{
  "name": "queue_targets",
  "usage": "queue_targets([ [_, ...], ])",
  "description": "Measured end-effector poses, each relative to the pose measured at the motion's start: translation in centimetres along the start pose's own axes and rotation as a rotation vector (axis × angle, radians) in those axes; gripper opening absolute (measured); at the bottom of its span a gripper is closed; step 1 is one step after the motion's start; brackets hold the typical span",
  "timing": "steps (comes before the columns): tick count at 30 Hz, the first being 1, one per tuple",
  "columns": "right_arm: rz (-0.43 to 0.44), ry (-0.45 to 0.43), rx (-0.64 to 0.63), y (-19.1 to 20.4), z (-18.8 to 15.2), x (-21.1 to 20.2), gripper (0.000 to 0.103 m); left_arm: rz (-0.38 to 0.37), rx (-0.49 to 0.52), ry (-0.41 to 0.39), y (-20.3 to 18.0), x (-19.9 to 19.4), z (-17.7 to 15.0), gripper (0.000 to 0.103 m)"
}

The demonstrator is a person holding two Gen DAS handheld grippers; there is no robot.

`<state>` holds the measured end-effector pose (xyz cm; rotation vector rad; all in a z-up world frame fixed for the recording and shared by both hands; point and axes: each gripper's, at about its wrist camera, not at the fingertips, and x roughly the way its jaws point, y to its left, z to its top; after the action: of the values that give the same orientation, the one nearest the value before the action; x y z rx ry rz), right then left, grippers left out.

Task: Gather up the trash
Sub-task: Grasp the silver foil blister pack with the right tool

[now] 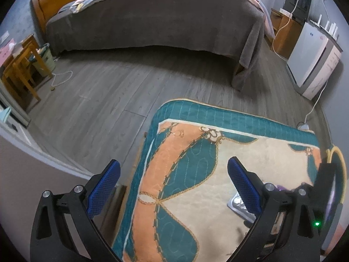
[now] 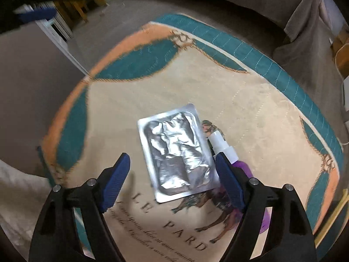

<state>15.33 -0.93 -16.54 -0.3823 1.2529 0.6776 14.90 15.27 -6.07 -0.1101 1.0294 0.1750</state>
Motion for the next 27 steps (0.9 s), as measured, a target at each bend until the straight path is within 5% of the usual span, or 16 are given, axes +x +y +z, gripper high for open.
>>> queue_targets([
  [8, -0.019, 0.006, 0.026, -0.3, 0.7, 1.5, 0.083, 0.008, 0.013, 0.031, 0.0, 1.1, 0.2, 0.097],
  [13, -0.045, 0.016, 0.006, 0.1, 0.7, 2.0, 0.058, -0.003, -0.017, 0.046, 0.5, 1.3, 0.2, 0.097],
  [21, -0.002, -0.01, 0.032, -0.3, -0.5, -0.8, 0.056, 0.004, 0.006, 0.045, -0.9, 0.7, -0.5, 0.097],
  [22, 0.001, -0.015, 0.041, -0.5, -0.7, -1.4, 0.052, 0.006, 0.011, 0.045, -1.2, 0.5, -0.7, 0.097],
  [24, 0.024, -0.031, 0.054, -0.6, -1.1, -2.7, 0.015, 0.003, 0.015, 0.043, -1.7, 0.2, -0.9, 0.097],
  [27, 0.016, -0.048, 0.101, -1.6, -1.9, -4.4, 0.009, 0.004, 0.037, 0.038, -2.6, -0.2, -1.2, 0.097],
])
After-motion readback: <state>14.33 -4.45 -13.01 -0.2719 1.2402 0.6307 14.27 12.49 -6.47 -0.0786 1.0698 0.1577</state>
